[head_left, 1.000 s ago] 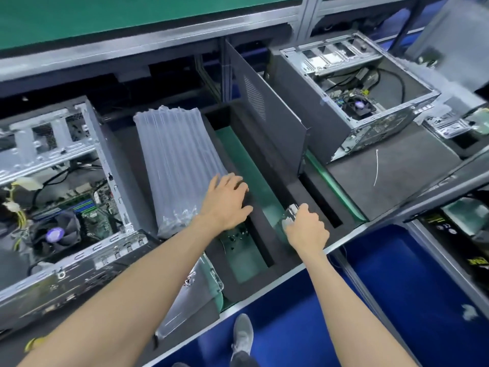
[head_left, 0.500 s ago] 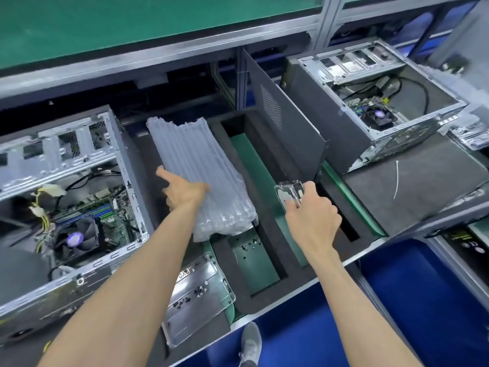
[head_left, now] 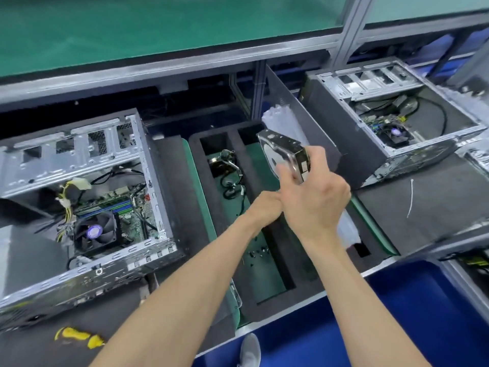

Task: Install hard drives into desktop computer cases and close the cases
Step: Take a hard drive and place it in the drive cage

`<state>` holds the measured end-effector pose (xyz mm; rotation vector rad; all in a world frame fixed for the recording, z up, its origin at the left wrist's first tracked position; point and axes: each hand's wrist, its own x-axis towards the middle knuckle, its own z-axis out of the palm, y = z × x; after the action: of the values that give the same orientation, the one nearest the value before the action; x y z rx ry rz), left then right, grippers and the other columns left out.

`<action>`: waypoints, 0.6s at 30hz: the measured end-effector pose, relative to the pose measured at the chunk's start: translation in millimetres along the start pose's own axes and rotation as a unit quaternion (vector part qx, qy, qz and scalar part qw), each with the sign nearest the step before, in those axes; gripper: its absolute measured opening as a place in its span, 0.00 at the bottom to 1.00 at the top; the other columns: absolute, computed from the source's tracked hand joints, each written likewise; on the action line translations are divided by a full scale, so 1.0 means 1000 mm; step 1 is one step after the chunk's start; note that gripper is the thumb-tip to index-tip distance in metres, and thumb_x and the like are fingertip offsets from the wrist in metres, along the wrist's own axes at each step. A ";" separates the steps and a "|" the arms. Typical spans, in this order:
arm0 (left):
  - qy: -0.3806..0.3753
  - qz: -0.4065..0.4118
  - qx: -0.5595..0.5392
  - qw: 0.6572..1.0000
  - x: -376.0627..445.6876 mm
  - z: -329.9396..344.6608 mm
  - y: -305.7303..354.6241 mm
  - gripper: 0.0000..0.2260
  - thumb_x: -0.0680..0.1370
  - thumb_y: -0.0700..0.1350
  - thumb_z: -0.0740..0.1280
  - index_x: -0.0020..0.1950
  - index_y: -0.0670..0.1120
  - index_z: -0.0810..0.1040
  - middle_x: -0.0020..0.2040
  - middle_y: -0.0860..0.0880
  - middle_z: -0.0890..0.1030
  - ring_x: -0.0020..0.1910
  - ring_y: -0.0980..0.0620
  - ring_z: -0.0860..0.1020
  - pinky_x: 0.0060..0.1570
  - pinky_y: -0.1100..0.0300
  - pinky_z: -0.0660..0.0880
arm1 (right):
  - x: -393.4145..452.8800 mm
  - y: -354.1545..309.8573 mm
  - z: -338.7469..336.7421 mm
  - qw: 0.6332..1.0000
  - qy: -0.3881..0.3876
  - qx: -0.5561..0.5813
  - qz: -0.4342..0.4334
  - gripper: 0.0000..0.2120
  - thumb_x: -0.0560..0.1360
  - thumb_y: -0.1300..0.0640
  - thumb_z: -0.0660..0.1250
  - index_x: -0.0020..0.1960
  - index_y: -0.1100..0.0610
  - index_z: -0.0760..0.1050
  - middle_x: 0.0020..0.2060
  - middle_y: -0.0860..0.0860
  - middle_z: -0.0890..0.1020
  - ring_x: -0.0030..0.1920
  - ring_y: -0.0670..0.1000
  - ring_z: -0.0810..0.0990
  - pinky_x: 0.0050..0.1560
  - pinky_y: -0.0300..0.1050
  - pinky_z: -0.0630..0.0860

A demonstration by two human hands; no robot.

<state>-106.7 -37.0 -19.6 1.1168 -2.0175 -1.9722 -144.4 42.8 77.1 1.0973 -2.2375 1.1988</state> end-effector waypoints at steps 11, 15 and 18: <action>0.297 -0.110 0.063 0.947 0.065 -0.069 -0.036 0.20 0.79 0.35 0.61 0.71 0.43 0.70 0.67 0.42 0.74 0.61 0.44 0.74 0.55 0.53 0.73 | -0.027 0.051 0.043 0.986 -0.124 0.000 0.114 0.11 0.74 0.52 0.74 0.49 0.55 0.73 0.27 0.45 0.77 0.27 0.53 0.72 0.35 0.46 0.64; 0.339 -0.155 -0.158 0.914 0.099 -0.079 -0.033 0.25 0.78 0.40 0.67 0.73 0.43 0.61 0.68 0.41 0.73 0.61 0.42 0.74 0.60 0.51 0.72 | -0.026 0.067 0.046 0.980 -0.138 -0.010 0.141 0.12 0.74 0.51 0.75 0.49 0.53 0.72 0.30 0.43 0.78 0.29 0.52 0.73 0.37 0.46 0.63; 0.382 -0.135 -0.194 0.894 0.120 -0.085 -0.033 0.34 0.75 0.36 0.70 0.73 0.52 0.54 0.66 0.41 0.73 0.50 0.46 0.74 0.48 0.53 0.71 | -0.028 0.074 0.048 0.976 -0.157 -0.002 0.149 0.12 0.74 0.50 0.74 0.49 0.51 0.72 0.29 0.40 0.78 0.29 0.49 0.75 0.38 0.47 0.64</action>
<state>-133.6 -170.1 -85.5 1.7525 -1.0619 -1.5401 -182.8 40.8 -6.8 1.0369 -2.7237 1.1993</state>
